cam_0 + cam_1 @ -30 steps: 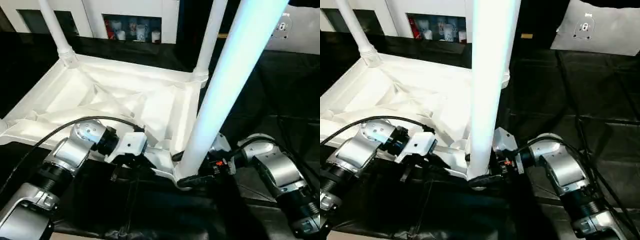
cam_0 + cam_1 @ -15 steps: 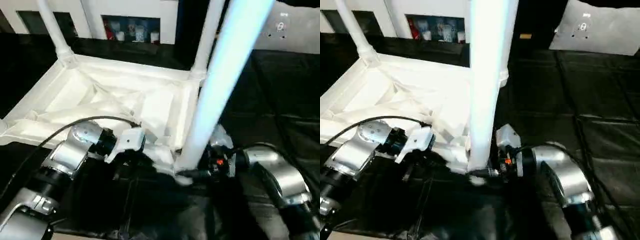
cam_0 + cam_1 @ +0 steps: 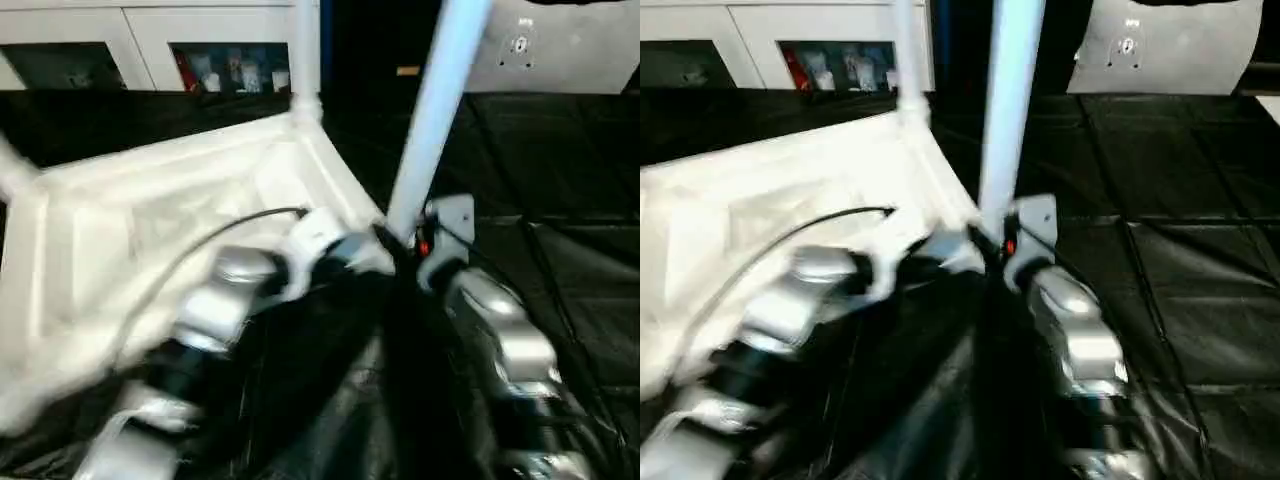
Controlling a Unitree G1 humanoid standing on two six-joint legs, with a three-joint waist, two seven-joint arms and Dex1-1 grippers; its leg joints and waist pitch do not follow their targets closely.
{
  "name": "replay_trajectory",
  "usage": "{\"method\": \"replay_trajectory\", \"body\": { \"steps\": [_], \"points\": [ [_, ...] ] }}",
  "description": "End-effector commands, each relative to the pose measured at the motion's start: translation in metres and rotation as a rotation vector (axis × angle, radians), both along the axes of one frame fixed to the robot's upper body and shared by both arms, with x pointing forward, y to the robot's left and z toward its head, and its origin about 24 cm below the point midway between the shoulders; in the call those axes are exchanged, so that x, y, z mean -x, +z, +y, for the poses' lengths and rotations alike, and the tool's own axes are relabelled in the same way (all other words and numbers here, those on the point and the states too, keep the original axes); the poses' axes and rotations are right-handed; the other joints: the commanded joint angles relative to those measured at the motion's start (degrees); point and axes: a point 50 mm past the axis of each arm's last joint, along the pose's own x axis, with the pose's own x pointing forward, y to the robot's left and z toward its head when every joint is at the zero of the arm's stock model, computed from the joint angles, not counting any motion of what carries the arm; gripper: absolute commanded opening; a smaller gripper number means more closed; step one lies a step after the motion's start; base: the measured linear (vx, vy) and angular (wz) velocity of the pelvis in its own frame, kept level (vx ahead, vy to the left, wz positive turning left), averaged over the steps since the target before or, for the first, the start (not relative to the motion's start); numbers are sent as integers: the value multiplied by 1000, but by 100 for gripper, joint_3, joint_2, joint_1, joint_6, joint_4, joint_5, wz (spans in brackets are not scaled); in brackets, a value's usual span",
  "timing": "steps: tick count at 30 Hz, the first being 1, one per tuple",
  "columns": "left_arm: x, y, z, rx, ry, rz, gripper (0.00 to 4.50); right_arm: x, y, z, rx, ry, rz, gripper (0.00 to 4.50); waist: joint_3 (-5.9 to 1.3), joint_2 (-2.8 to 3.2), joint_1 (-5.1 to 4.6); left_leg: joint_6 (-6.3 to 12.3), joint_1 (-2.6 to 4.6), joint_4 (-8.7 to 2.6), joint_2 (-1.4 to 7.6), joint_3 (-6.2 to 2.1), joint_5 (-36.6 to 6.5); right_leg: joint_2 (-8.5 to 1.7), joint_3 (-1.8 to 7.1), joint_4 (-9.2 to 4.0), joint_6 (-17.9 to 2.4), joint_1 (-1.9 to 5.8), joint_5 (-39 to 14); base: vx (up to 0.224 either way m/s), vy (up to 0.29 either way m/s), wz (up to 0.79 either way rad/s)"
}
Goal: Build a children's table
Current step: Rotate leg to tighten
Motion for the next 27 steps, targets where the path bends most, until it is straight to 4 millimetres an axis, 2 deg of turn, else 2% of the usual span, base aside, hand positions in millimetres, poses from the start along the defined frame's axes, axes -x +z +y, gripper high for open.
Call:
{"method": "replay_trajectory", "body": {
  "steps": [1, 2, 4, 7, 9, 13, 16, 17, 18, 22, 27],
  "points": [
    [-6, 21, -14, 100, 85, -86, 0, 13, -25, 42, -61, 142, 130, 257, -362, -71, 14, 484, 64, -363, 352, -169, -302, -531, 337, -435, -1301, 293, -527, 0, 0, 0],
    [-5, 22, -16, 101, 76, -89, 0, 12, -24, 43, -65, 139, 122, 257, -378, -71, 25, 559, 55, -346, 340, -166, -199, -529, 339, -414, -1307, 314, -238, 0, 0, 0],
    [-2, 22, -19, 102, 51, -90, 0, 11, -23, 43, -71, 124, 114, 327, -381, -71, 25, 729, 40, -335, 333, -163, -121, -529, 331, -388, -1318, 326, 103, 0, 0, 0],
    [3, 18, -15, 76, 11, -84, 0, 9, -20, 39, -77, 98, 100, 349, -370, -59, 11, 772, 27, -342, 343, -173, -215, -539, 317, -399, -1317, 334, 2, 0, 0, 0],
    [5, 15, -10, 56, 1, -80, 0, 9, -19, 35, -72, 93, 85, 373, -366, -41, -14, 709, 41, -354, 356, -178, -335, -532, 314, -415, -1315, 328, -185, 0, 0, 0],
    [8, 7, 6, 11, -53, -69, 0, 13, -14, 21, -54, 154, 16, 407, -389, -49, -52, 797, 27, -328, 357, -179, -181, -525, 315, -371, -1340, 351, 232, 0, 0, 0],
    [11, 0, 23, -37, -147, -59, 0, 19, -10, 1, -5, 263, -37, 427, -388, -37, -41, 899, 25, -314, 352, -177, -161, -533, 303, -363, -1387, 365, 367, 0, 0, 0],
    [11, 0, 23, -37, -147, -59, 0, 19, -10, 1, -5, 263, -37, 427, -384, -38, -46, 910, 16, -315, 356, -175, -182, -535, 303, -359, -1383, 371, 349, 0, 0, 0],
    [12, -1, 26, -48, -170, -61, 0, 20, -10, -3, 10, 293, -44, 440, -388, -34, -51, 902, 23, -315, 365, -174, -170, -529, 297, -353, -1407, 363, 345, 0, 0, 0],
    [18, -6, 42, -99, -304, -57, 0, 25, -5, -28, 92, 436, -63, 440, -383, -34, -21, 882, 37, -311, 375, -169, -239, -526, 297, -362, -1426, 359, 181, 0, 0, 0],
    [25, -12, 57, -164, -468, -48, 0, 27, 5, -43, 148, 608, -85, 440, -401, -27, 71, 937, 77, -295, 395, -166, -248, -522, 296, -336, -1472, 329, 238, 0, 0, 0]
  ]
}}
